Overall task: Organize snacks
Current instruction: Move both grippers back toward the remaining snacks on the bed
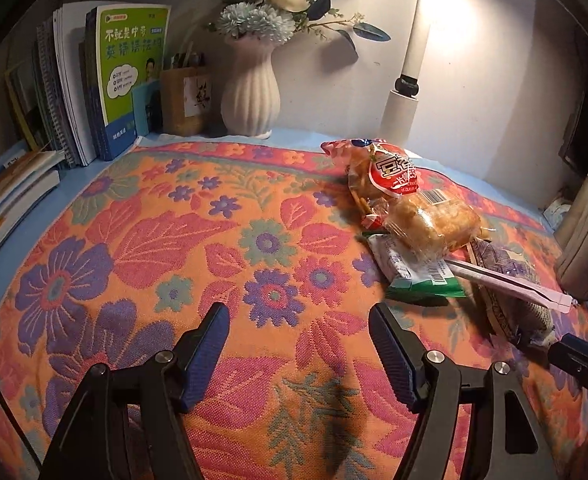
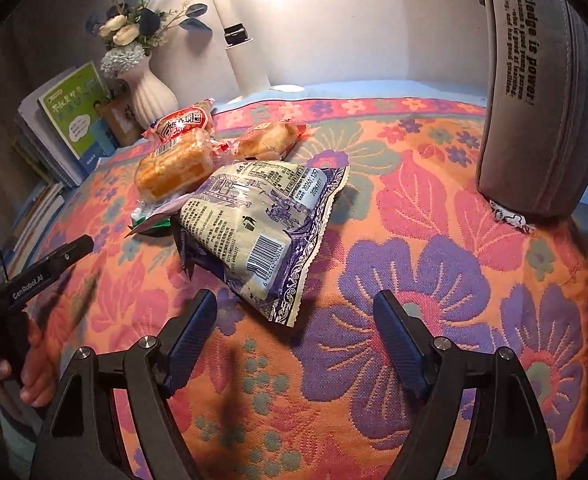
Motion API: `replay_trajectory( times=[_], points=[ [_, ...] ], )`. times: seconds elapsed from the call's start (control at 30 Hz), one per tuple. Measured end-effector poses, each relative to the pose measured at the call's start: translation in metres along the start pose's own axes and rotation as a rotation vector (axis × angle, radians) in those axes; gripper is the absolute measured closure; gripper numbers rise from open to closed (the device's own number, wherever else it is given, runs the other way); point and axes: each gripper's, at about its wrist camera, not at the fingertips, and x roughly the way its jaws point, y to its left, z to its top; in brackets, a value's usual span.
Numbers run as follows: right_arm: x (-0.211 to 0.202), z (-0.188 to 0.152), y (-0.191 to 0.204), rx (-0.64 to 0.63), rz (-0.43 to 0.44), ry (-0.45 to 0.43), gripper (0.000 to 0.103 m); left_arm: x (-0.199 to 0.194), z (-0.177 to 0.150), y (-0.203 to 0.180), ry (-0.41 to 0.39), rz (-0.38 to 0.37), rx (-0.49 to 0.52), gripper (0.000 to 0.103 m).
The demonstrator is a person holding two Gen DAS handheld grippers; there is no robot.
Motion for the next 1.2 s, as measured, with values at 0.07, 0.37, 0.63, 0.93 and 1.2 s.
replay_trajectory(
  times=[0.07, 0.37, 0.63, 0.93, 1.2],
  points=[
    [0.000, 0.000, -0.002, 0.012, 0.008, 0.004, 0.022, -0.001, 0.000, 0.000, -0.004, -0.002, 0.004, 0.027],
    [0.003, -0.001, 0.007, -0.031, -0.024, 0.006, 0.021, -0.001, 0.002, 0.004, -0.012, -0.024, -0.008, 0.027],
    [0.003, 0.000, 0.006, -0.029, 0.006, 0.013, 0.021, -0.011, 0.037, -0.030, 0.027, -0.168, 0.134, 0.027],
    [0.005, 0.020, 0.015, -0.150, 0.025, 0.083, 0.021, 0.033, 0.076, -0.100, 0.052, -0.221, 0.564, 0.027],
    [0.021, 0.035, 0.023, -0.215, 0.024, 0.128, 0.021, 0.070, 0.077, -0.109, 0.084, -0.232, 0.638, 0.041]
  ],
)
